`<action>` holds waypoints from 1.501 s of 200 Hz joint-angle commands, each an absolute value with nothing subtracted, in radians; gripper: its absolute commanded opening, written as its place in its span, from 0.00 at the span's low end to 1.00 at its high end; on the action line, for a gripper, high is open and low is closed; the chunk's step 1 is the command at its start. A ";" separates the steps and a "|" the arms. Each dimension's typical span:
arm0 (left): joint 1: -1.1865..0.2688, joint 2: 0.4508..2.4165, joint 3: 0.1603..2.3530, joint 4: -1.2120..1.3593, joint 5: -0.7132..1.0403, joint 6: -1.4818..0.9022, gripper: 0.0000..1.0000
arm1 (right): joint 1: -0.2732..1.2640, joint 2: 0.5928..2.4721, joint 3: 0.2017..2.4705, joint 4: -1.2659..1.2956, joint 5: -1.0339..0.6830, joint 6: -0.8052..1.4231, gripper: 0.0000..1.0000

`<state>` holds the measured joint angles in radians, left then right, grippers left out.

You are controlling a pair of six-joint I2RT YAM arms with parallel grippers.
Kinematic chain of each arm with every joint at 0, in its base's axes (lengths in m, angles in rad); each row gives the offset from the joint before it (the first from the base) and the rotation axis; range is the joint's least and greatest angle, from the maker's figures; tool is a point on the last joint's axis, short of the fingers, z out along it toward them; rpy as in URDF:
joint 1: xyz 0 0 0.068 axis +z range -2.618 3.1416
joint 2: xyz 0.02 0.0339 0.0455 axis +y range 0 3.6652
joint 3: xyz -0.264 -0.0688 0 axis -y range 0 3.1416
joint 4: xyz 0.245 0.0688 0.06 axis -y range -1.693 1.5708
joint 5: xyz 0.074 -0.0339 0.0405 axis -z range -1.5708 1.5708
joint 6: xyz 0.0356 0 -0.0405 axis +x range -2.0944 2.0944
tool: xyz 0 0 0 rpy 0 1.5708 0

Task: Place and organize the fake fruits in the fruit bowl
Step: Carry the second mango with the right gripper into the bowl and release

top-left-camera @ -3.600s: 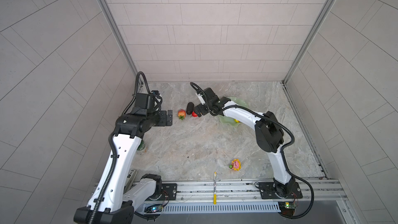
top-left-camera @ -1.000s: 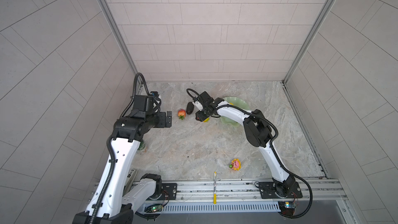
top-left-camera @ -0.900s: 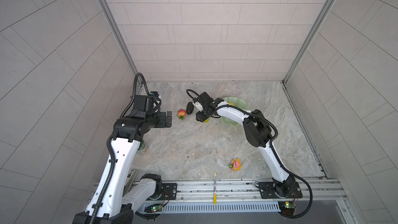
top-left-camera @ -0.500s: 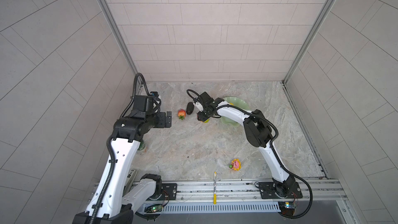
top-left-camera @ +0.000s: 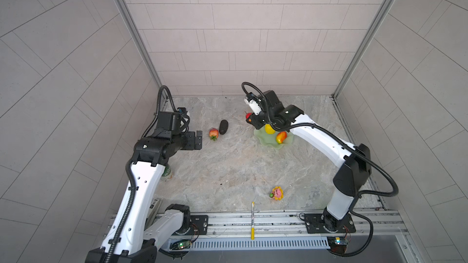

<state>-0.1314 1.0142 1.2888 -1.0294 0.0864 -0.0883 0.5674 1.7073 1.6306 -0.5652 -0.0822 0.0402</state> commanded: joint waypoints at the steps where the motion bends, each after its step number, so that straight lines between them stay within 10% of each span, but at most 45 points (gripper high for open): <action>1: -0.133 0.997 1.282 -1.028 0.089 -0.090 1.00 | 0.476 1.674 1.510 -0.540 0.023 0.084 0.00; 148: -0.134 0.986 1.264 -1.024 0.114 -0.081 1.00 | 0.259 1.898 1.340 -0.188 -0.036 0.125 0.12; 300: -0.134 0.986 1.265 -1.016 0.138 -0.077 1.00 | 0.285 1.758 1.353 -0.272 -0.045 0.094 0.65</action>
